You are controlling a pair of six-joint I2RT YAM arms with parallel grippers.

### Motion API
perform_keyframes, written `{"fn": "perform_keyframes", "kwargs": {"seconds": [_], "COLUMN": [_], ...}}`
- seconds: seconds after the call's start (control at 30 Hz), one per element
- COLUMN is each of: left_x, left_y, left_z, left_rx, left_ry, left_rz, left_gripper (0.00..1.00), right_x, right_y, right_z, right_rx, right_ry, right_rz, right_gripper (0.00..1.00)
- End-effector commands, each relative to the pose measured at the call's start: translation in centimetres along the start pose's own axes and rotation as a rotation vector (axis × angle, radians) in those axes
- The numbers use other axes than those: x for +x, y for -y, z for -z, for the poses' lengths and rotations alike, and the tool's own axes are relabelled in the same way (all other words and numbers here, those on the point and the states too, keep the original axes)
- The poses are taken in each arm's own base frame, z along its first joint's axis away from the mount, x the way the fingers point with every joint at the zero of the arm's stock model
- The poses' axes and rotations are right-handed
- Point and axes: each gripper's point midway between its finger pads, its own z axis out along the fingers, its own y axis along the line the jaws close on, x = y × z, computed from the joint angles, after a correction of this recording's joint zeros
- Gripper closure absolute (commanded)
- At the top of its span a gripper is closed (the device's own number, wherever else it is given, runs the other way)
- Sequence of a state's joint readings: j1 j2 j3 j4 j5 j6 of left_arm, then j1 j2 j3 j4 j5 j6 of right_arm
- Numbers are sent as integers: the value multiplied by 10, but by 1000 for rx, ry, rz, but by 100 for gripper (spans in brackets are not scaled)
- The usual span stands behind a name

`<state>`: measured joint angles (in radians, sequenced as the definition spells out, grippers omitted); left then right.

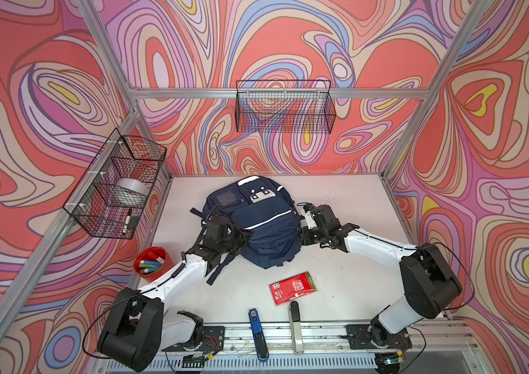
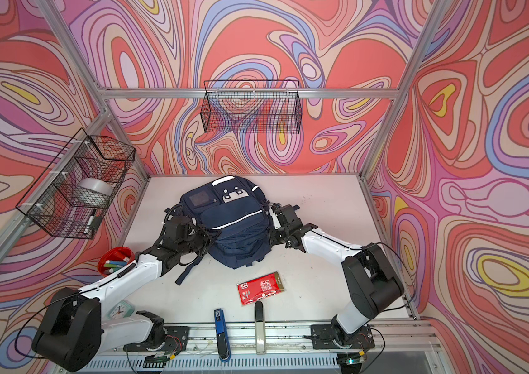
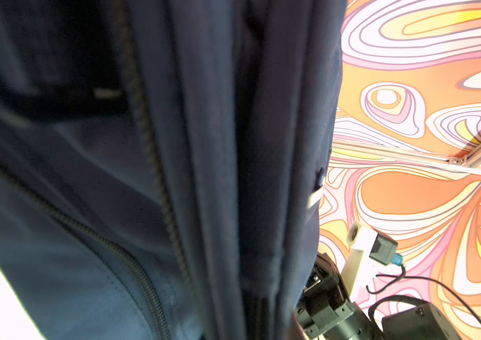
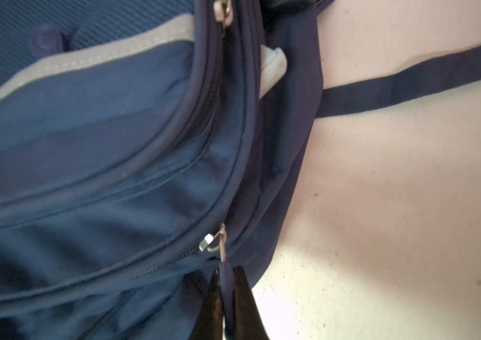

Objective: Pack books, pencil case, and school supplies into a backpack
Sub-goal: Zip the student bag at the center of the table.

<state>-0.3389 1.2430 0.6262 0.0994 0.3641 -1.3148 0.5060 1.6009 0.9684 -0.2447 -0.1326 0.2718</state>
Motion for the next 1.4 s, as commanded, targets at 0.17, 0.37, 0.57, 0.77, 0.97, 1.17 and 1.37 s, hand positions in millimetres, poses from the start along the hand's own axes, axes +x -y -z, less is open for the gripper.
{"fn": "perform_keyframes", "kwargs": {"seconds": [0.17,0.37,0.57,0.77,0.97,1.17,1.37], "left_x": [-49,-29,29,49,38,33,26], "left_y": [-1,6,24,15,-1,-11,-20], "left_z": [24,51,34,1,-27,-37,-21], "left_rx": [29,-3,6,-56,-121,-184,-203], "left_ry": [177,193,89,115,174,192,228], "left_rz": [1,5,36,59,112,96,76], "left_gripper": [18,10,11,19,25,91,100], "right_x": [10,23,17,23,22,28,37], "right_y": [-25,-72,-119,-140,-152,-146,-101], "right_z": [15,-4,-16,-20,-8,-3,-6], "right_rx": [71,6,-145,-202,-222,-198,-2], "right_ry": [-33,-70,-37,-25,-1,-11,-46], "right_rz": [133,170,142,124,140,166,221], "right_gripper": [100,100,100,100,100,100,100]}}
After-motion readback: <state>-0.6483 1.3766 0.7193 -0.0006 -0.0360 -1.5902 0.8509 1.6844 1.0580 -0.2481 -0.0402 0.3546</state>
